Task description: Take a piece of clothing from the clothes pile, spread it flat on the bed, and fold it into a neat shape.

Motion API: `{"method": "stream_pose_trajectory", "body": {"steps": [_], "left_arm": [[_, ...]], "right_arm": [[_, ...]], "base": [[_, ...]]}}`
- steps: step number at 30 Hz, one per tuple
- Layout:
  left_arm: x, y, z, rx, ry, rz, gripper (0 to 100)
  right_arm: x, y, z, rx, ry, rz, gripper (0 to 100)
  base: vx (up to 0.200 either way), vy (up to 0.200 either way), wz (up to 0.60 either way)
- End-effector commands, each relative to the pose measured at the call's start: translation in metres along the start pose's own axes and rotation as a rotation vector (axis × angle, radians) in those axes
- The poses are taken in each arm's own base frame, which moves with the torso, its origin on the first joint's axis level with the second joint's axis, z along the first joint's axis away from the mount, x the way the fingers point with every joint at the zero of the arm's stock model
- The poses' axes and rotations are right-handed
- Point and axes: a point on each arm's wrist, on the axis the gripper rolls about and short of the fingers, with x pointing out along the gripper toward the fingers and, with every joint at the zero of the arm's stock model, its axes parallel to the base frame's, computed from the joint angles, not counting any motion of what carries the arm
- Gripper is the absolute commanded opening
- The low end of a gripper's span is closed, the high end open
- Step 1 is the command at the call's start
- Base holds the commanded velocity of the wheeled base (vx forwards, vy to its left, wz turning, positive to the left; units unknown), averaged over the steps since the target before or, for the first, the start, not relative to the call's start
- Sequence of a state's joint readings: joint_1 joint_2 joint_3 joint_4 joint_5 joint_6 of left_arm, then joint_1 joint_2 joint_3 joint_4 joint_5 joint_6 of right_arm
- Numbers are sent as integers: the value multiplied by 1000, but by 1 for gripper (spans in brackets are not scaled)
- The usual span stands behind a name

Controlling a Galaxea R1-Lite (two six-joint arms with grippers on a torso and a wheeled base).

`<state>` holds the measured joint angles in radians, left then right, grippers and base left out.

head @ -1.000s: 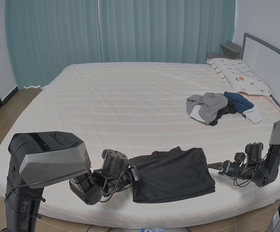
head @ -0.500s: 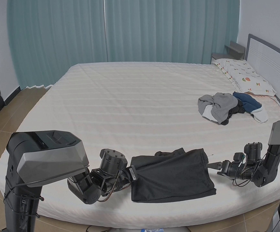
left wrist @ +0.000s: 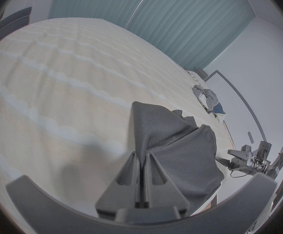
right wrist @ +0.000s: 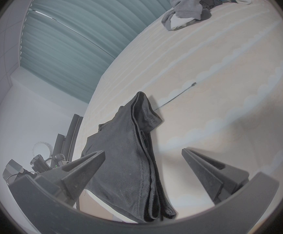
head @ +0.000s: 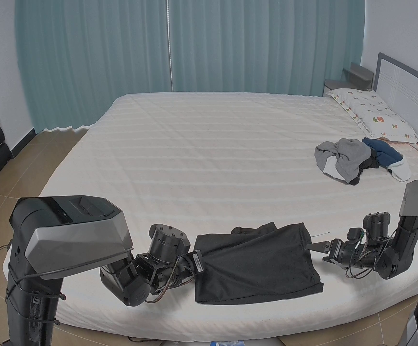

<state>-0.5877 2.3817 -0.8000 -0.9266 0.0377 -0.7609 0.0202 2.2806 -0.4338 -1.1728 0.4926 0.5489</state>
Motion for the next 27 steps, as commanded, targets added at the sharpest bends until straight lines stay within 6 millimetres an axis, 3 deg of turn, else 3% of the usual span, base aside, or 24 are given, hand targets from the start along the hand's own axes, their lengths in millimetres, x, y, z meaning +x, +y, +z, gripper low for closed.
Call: {"method": "stream_pose_trajectory", "body": {"steps": [1, 17, 27], "left_arm": [[0, 1, -1, 0, 3, 4, 0], [-3, -3, -9, 27, 27, 46, 0], [-3, -4, -13, 31, 36, 47, 0]], "right_arm": [[0, 0, 0, 0, 1, 0, 100], [1, 0, -1, -1, 2, 1, 100], [1, 0, -1, -1, 2, 1, 100]], "base": [[0, 200, 0], [0, 200, 0], [0, 0, 0]]}}
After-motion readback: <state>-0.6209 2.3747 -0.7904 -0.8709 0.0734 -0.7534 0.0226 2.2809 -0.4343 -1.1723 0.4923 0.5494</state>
